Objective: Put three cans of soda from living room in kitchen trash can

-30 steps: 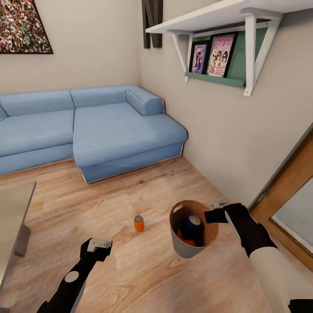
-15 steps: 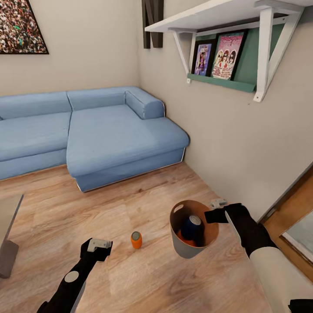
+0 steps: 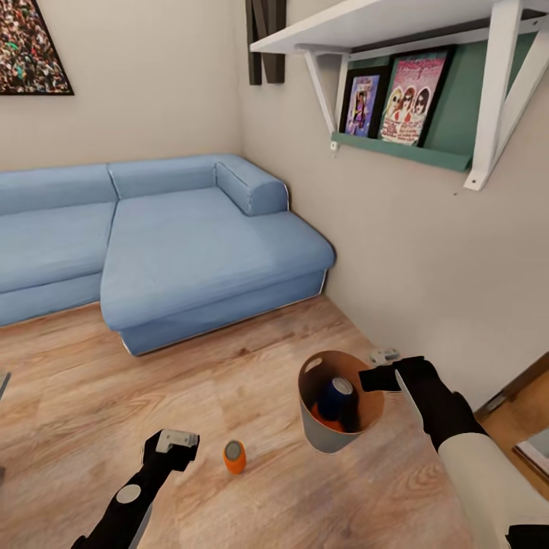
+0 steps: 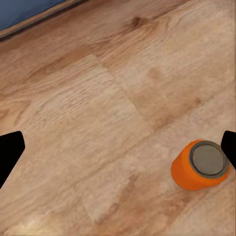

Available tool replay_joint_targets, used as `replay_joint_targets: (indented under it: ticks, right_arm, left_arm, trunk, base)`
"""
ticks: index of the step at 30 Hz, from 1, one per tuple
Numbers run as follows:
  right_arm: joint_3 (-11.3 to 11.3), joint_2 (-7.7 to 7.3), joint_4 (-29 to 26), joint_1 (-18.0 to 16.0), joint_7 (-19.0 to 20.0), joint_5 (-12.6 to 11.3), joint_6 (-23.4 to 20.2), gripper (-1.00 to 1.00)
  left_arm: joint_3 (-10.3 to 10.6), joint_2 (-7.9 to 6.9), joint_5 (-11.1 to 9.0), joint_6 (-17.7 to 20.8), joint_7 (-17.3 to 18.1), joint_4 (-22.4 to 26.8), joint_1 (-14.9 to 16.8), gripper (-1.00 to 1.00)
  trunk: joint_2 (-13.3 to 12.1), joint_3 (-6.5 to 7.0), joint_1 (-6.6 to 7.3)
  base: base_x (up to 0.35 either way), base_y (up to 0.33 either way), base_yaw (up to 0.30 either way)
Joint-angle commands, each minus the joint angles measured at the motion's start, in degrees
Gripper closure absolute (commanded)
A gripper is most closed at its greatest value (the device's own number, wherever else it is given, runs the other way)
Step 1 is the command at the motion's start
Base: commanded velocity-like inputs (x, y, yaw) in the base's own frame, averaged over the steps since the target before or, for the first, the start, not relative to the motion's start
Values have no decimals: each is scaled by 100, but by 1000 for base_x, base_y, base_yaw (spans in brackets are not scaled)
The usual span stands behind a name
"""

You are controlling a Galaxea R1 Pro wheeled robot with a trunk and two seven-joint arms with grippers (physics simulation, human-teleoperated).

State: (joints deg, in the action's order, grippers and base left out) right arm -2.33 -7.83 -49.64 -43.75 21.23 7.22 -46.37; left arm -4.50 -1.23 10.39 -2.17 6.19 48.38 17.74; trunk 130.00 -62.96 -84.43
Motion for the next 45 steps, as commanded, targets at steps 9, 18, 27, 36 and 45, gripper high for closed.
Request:
replay_joint_targets:
  ticks: [9,18,27,36,45]
  right_arm:
    - [14,0,-2,-2,-3,-80,-10,100]
    - [-16,8,-2,-2,-4,-80,-12,100]
    - [-22,29,-2,-2,-5,-81,-16,100]
    - [-27,48,-2,-2,-14,-79,-15,100]
    - [-22,96,-2,-2,-39,-53,-13,100]
  left_arm:
    - [36,0,-2,-2,24,-64,1,-100]
    - [433,16,-8,122,203,-771,31,-100]
    - [508,205,11,738,795,-1208,87,-100]
    - [628,223,10,757,869,-1221,89,-100]
    - [678,208,-24,690,866,-1211,89,-100]
  trunk:
    - [0,40,0]
    - [0,69,0]
    - [0,70,0]
    - [80,34,-43]
    - [441,-127,-241]
  base:
    - [324,0,-173]
    - [253,0,-120]
    - [19,0,-5]
    - [0,0,0]
    - [0,0,0]
